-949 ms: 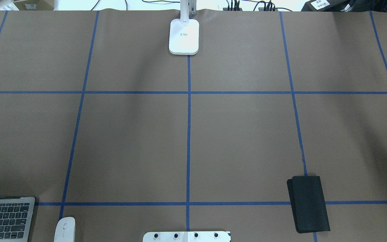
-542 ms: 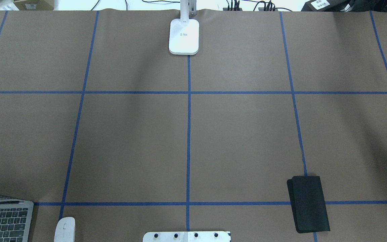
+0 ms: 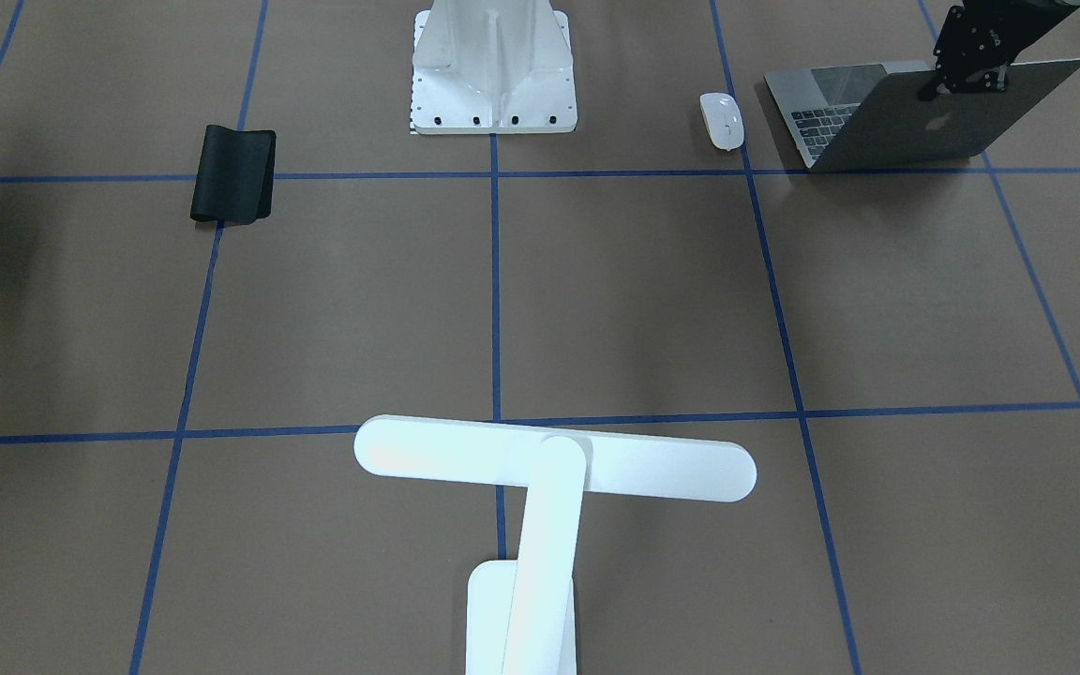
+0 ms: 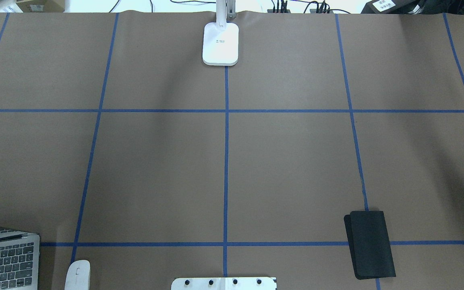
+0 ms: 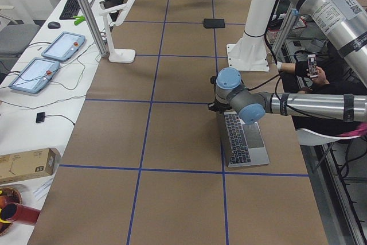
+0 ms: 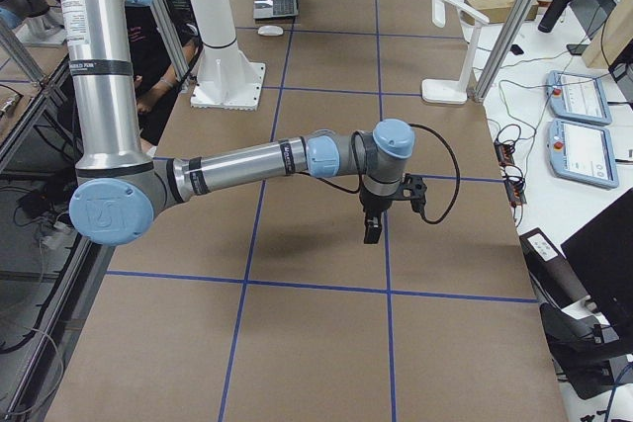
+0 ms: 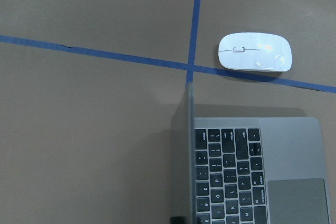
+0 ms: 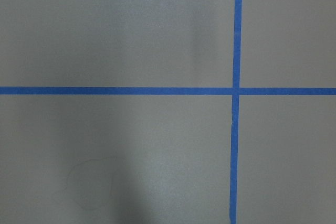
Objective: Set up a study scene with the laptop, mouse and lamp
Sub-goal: 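Grasp the open laptop with the left gripper and lift it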
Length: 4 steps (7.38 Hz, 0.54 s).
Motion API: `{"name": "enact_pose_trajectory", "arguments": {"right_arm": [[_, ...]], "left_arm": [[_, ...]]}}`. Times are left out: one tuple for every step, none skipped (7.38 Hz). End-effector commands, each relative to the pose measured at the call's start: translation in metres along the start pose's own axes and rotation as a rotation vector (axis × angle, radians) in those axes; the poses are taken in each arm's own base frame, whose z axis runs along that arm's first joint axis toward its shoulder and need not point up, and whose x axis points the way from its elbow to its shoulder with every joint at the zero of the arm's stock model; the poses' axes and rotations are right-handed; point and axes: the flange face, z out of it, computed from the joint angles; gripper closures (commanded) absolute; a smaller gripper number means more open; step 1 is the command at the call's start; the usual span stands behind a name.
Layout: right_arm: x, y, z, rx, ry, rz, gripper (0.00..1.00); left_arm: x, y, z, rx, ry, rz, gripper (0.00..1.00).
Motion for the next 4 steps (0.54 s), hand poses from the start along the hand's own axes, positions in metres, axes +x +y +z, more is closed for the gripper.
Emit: {"name": "enact_pose_trajectory", "arguments": {"right_arm": [[0.000, 0.000, 0.001, -0.001, 0.000, 0.000, 0.00], [0.000, 0.000, 0.000, 0.000, 0.000, -0.001, 0.00], [0.000, 0.000, 0.001, -0.001, 0.002, 0.000, 0.00], [0.002, -0.001, 0.003, -0.005, 0.003, 0.004, 0.00]], "left_arm": [[-0.004, -0.006, -0.009, 0.023, -0.023, 0.005, 1.00], [-0.005, -0.005, -0.011, 0.025, -0.031, 0.005, 1.00], [-0.007, -0.015, -0.015, 0.041, -0.044, 0.030, 1.00], [-0.006, -0.025, -0.021, 0.055, -0.052, 0.044, 1.00]]}}
